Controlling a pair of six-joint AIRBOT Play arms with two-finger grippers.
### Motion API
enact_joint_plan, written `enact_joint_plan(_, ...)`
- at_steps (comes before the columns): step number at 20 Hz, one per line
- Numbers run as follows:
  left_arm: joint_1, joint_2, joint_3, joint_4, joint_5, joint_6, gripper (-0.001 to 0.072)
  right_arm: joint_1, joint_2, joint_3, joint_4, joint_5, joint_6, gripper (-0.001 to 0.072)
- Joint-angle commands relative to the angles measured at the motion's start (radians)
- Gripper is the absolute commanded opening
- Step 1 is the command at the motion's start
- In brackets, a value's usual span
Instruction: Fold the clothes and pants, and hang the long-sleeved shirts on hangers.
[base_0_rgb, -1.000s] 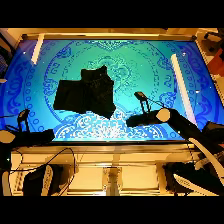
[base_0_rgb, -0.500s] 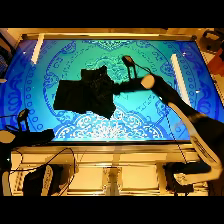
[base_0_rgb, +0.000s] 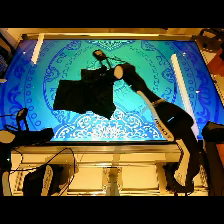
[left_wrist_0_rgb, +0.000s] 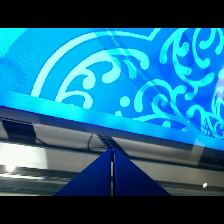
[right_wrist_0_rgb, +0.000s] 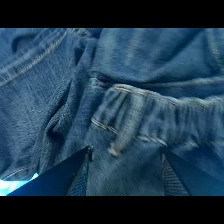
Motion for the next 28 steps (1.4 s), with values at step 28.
enact_joint_plan(28,0.0,0.001,0.0,-0.006,0.005,0.0,0.0027,0.073,-0.122,0.047,-0.24,-0.028,0.174,0.0366)
